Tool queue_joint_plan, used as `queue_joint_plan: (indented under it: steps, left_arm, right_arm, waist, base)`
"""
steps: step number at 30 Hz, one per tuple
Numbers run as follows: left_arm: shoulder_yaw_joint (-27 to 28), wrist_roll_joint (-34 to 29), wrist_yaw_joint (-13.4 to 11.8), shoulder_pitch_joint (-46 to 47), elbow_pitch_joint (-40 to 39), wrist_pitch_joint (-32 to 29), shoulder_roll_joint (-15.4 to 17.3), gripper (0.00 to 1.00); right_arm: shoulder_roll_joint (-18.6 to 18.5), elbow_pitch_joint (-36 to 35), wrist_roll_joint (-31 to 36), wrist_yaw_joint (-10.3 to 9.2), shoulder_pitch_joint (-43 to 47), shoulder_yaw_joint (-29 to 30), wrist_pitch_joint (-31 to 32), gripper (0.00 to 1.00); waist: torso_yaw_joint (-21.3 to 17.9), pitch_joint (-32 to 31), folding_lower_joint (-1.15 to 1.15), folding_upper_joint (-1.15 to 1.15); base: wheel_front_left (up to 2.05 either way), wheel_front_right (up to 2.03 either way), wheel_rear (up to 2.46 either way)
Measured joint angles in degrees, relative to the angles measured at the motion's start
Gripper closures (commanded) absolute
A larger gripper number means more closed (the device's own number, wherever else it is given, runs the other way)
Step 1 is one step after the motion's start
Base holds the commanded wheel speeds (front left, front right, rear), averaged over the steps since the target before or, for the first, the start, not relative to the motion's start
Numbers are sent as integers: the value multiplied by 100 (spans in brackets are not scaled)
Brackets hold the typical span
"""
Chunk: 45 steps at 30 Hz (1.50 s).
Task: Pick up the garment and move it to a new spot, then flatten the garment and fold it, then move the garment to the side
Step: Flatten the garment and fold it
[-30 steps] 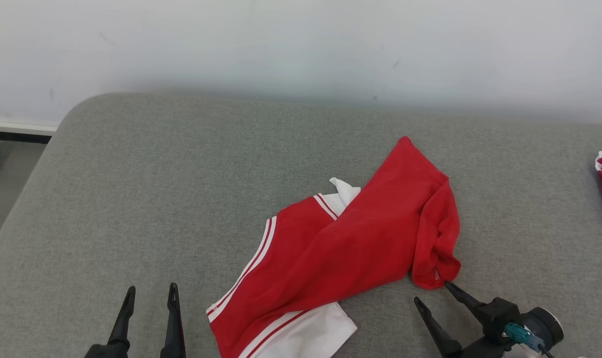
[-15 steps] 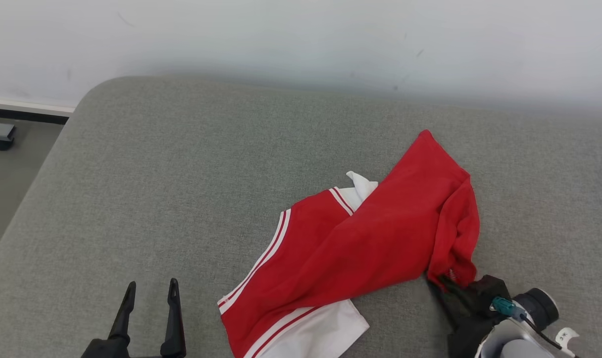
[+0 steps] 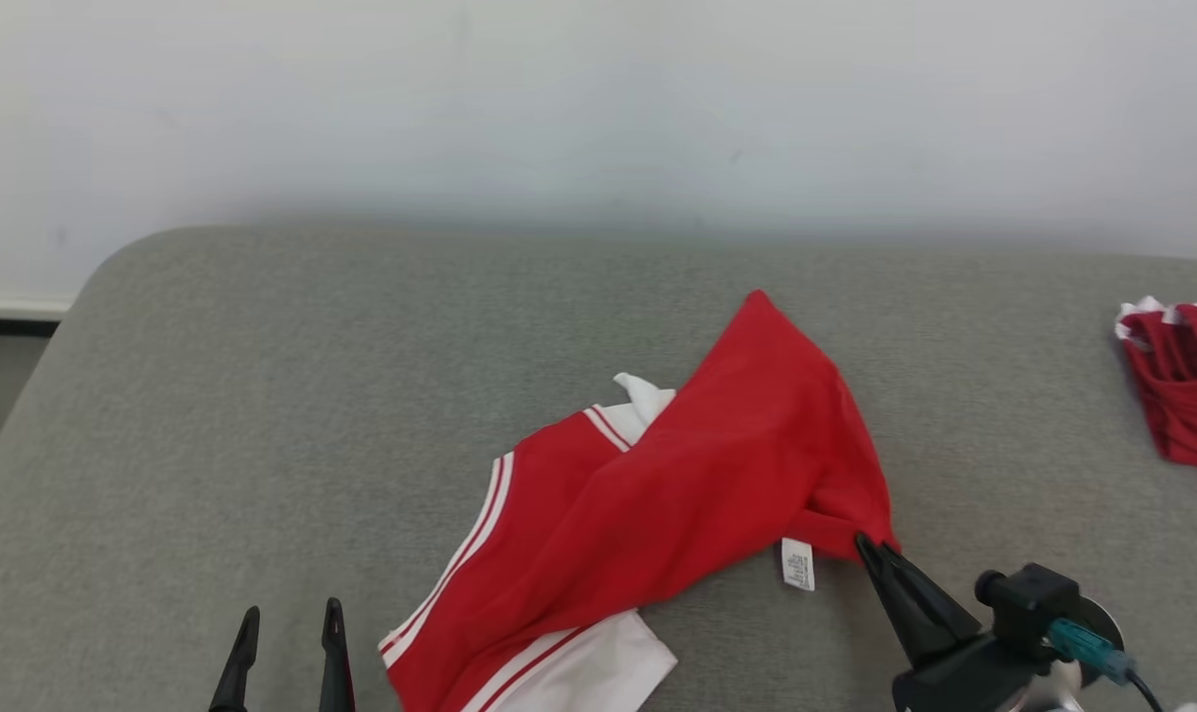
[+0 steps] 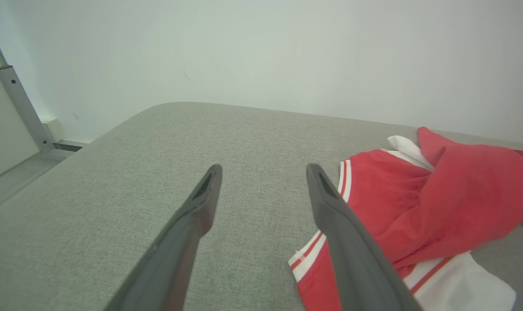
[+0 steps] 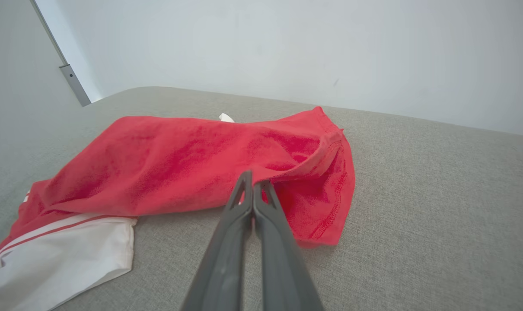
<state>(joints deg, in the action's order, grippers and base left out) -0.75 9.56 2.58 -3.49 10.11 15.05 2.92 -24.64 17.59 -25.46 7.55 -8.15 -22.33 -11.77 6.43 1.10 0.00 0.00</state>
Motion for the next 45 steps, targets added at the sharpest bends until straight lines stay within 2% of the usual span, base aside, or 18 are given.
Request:
queue_joint_plan:
  steps: [3, 10, 17, 23, 28, 37, 45]
  left_arm:
    - [11, 10, 2, -1, -3, 0, 1, 0]
    - [37, 16, 3, 23, -32, 0, 1, 0]
    - [8, 23, 43, 72, -10, 0, -1, 0]
    - [-24, 42, 37, 97, 23, -1, 0, 0]
    - [21, 41, -2, 82, 31, -1, 1, 0]
    - [78, 27, 42, -29, 40, -1, -1, 0]
    - [83, 26, 44, -59, 15, 0, 0, 0]
  right_arm:
    - [-46, -493, -25, 0, 308, 207, 215, 100]
    - [78, -1995, -38, 0, 1396, 1193, 1022, 100]
    - [310, -2716, -167, 0, 2000, 1961, 1577, 100]
    - [399, -2831, -222, 0, 2142, 2209, 1819, 100]
    - [338, -2771, -209, 0, 2120, 2549, 1759, 100]
    - [354, -2885, -382, 0, 2100, 2965, 1860, 100]
    - [358, -2736, -686, 0, 2162, 3015, 2023, 100]
  waist:
    - [-137, -31, 0, 0]
    - [-511, -34, 0, 0]
    - [-533, 62, 0, 0]
    - [-369, 84, 0, 0]
    - [-230, 58, 0, 0]
    - [-196, -140, 0, 0]
    - [-110, -144, 0, 0]
  base:
    - [0, 0, 0]
    - [0, 0, 0]
    - [0, 0, 0]
    - [0, 0, 0]
    - [0, 0, 0]
    - [0, 0, 0]
    - [0, 0, 0]
